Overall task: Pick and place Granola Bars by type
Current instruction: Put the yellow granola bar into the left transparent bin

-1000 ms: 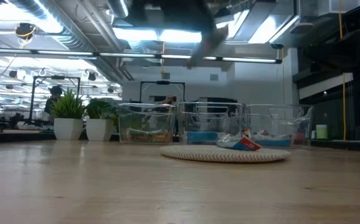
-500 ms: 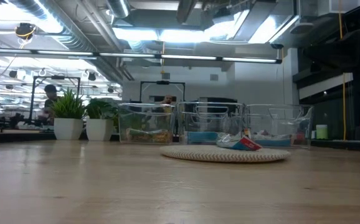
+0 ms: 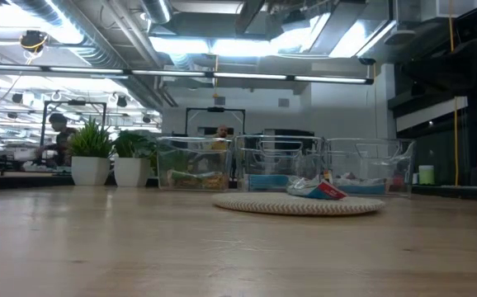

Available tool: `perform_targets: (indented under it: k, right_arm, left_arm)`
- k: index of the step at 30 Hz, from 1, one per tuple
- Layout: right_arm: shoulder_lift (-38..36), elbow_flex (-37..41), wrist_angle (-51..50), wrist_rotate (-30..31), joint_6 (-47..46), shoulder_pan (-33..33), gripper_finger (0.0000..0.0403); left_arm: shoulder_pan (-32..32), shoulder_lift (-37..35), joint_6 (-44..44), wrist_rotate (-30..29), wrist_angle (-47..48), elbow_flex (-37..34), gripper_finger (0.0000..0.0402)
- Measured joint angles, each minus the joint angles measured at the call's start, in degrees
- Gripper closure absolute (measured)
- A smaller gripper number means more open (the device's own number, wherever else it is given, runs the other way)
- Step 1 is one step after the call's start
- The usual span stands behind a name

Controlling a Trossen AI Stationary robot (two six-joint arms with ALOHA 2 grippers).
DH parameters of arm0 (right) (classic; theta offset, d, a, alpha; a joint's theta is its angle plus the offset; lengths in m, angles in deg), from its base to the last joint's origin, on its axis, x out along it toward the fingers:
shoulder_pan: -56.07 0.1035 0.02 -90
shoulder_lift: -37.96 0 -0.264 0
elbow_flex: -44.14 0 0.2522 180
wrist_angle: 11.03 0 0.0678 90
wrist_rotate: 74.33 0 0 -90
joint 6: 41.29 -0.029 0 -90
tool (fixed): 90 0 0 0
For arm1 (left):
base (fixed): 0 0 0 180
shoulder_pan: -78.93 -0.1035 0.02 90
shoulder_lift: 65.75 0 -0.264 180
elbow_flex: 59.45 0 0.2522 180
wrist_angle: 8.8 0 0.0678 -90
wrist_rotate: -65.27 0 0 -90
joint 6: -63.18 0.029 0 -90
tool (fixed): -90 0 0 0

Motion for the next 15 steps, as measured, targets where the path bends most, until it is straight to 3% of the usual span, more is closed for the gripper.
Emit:
perform_targets:
  k: [5,15]
  right_arm:
    - [-0.02,0.0,0.0,-0.01,0.0,0.02,0.0369]
    - [0.0,0.0,0.0,0.01,0.02,0.0,0.0369]
  left_arm:
    - [-3.3,-0.02,1.51,-0.45,-5.84,0.02,0.0346]
    - [-12.07,4.0,-2.22,3.35,-2.86,8.67,0.0377]
